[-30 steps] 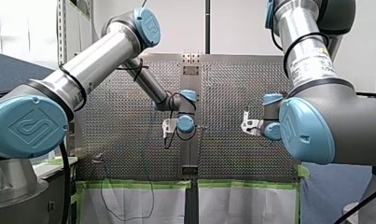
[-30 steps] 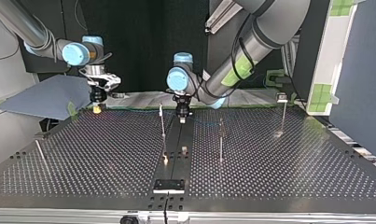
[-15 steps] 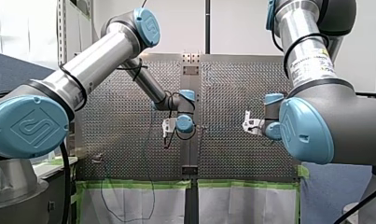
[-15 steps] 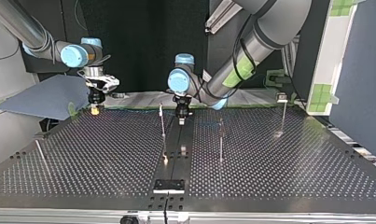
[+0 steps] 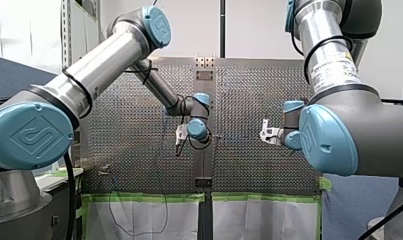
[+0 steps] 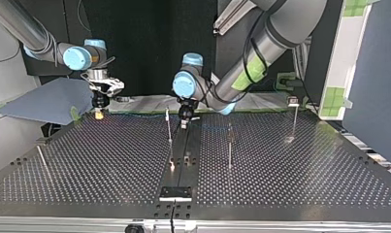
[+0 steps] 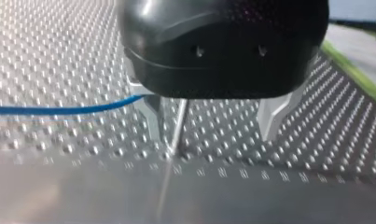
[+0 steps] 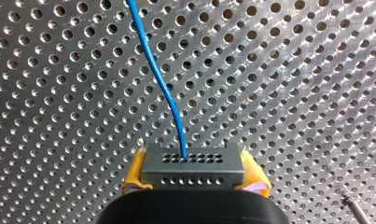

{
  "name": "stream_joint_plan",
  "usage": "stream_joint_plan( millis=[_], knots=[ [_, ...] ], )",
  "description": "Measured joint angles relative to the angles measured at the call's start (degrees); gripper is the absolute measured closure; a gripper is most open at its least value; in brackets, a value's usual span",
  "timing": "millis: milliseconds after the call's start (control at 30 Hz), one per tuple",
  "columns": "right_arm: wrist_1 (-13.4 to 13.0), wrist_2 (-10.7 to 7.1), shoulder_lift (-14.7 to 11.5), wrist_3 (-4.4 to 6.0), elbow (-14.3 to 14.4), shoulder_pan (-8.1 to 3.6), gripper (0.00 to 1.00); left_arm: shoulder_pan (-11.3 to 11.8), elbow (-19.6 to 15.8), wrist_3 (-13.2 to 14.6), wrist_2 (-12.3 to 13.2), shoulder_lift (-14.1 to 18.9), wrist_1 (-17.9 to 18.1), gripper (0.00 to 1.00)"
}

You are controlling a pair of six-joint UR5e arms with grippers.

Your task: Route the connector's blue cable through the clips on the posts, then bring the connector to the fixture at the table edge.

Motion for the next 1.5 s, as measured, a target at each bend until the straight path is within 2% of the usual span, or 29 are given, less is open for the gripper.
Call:
stream_joint_plan(
  millis=[367, 533, 867, 1033, 1267, 1500],
  knots=[
    [0.14, 0.02, 0.10, 0.00, 0.02, 0.00, 1.00, -2.07, -0.96, 1.53, 5.76, 1.31, -4.38, 0.00],
    [0.13, -0.06, 0.16, 0.00, 0.03, 0.00, 1.00, -2.84, -1.59, 1.61, 4.86, 1.40, -4.60, 0.00],
    [0.14, -0.10, 0.25, 0.00, 0.04, 0.01, 1.00, -3.41, -1.99, 1.22, 0.68, 1.94, -3.72, 0.00],
    [0.14, -0.10, 0.30, 0.00, 0.03, 0.00, 1.00, -3.51, -3.43, 0.28, 1.19, 3.25, -2.14, 0.00],
    [0.14, -0.10, 0.33, 0.00, 0.02, 0.01, 1.00, -3.56, -5.22, 0.23, 3.81, 3.84, -2.69, 0.00],
    [0.14, -0.10, 0.39, 0.00, 0.03, 0.00, 1.00, -3.68, -6.68, 0.32, 4.11, 3.94, -2.72, 0.00]
  ],
)
